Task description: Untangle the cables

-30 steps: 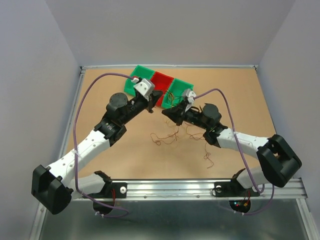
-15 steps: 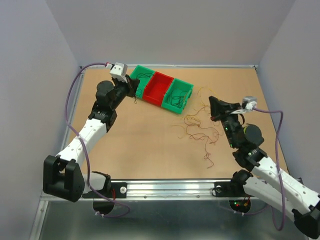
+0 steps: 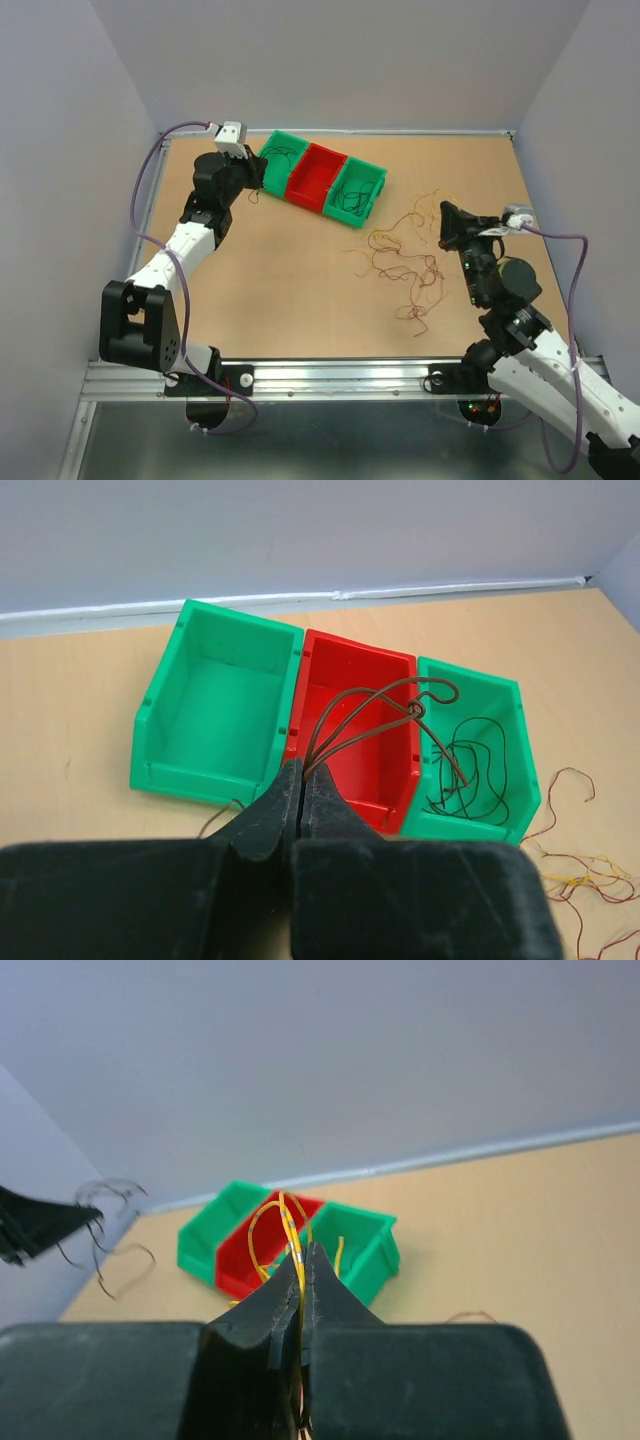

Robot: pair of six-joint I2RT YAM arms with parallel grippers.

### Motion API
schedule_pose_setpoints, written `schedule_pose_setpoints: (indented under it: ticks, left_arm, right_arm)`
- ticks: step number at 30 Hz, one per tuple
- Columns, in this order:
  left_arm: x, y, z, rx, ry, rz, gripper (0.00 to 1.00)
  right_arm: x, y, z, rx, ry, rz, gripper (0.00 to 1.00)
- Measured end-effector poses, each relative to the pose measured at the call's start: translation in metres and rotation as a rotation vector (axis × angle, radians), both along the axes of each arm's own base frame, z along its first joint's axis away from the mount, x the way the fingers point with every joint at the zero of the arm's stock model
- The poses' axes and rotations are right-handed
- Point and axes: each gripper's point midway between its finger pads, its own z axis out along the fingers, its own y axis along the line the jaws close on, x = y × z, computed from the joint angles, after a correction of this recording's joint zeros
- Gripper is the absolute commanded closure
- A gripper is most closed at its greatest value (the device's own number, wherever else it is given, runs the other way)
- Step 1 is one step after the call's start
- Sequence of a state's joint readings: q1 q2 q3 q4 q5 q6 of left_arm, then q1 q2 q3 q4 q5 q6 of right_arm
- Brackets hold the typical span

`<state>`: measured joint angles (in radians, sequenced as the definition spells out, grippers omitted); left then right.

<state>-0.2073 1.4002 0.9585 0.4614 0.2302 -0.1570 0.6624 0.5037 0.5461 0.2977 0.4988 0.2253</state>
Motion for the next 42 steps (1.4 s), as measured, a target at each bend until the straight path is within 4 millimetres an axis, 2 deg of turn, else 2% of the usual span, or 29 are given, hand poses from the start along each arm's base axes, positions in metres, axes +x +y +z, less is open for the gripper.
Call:
schedule_pose_setpoints:
  ticks: [1,2,3,4,7,9,11,14,15,20,25,28,32,35,37,39,42]
  left_arm:
    - [0.000,0.000,0.001,0.001,-0.004,-0.001,1.00]
    - [0.000,0.000,0.002,0.004,-0.008,-0.004,1.00]
    - [0.000,-0.001,0.002,0.005,-0.011,-0.006,1.00]
    - [0.000,-0.003,0.005,0.005,-0.018,-0.018,1.00]
    - [0.001,-0.011,0.017,-0.003,-0.041,-0.064,1.00]
    - [0.004,-0.019,0.029,-0.012,-0.066,-0.106,1.00]
    - [0.006,-0.028,0.038,-0.022,-0.085,-0.149,1.00]
    - [0.005,-0.046,0.041,-0.035,-0.090,-0.212,1.00]
    - [0.004,-0.054,0.041,-0.039,-0.087,-0.237,1.00]
    - [-0.001,-0.130,0.030,-0.066,-0.051,-0.444,1.00]
    - [-0.015,-0.201,0.021,-0.088,-0.009,-0.618,1.00]
    - [-0.010,-0.219,0.024,-0.101,0.001,-0.651,1.00]
    - [0.008,-0.223,0.023,-0.099,-0.002,-0.624,1.00]
    - [0.021,-0.225,-0.001,-0.084,0.035,-0.593,1.00]
    - [0.034,-0.228,-0.029,-0.066,0.080,-0.571,1.00]
    - [0.050,-0.231,-0.067,-0.032,0.136,-0.545,1.00]
    - [0.069,-0.230,-0.140,0.072,0.267,-0.477,1.00]
  right_arm:
    - [0.009,0.008,-0.014,-0.043,0.045,0.005,0.30]
    - [0.015,0.014,-0.024,-0.073,0.081,0.012,0.14]
    - [0.022,0.021,-0.037,-0.121,0.128,0.017,0.05]
    - [0.028,0.027,-0.047,-0.161,0.177,0.025,0.00]
    - [0.040,0.039,-0.068,-0.240,0.281,0.040,0.00]
    - [0.039,0.041,-0.076,-0.260,0.311,0.051,0.00]
    - [0.034,0.038,-0.076,-0.261,0.317,0.058,0.00]
    - [0.030,0.037,-0.069,-0.243,0.299,0.065,0.00]
    - [0.030,0.037,-0.068,-0.241,0.299,0.064,0.00]
    - [0.034,0.031,-0.072,-0.231,0.319,0.018,0.00]
    - [0.030,0.015,-0.058,-0.173,0.290,-0.046,0.01]
    - [0.023,0.005,-0.042,-0.125,0.245,-0.066,0.02]
    - [0.017,-0.001,-0.031,-0.094,0.215,-0.072,0.02]
    - [0.016,-0.002,-0.028,-0.080,0.205,-0.072,0.02]
    - [0.018,-0.001,-0.028,-0.077,0.205,-0.072,0.02]
    - [0.020,0.002,-0.031,-0.081,0.214,-0.072,0.02]
    - [0.024,0.005,-0.037,-0.094,0.230,-0.072,0.02]
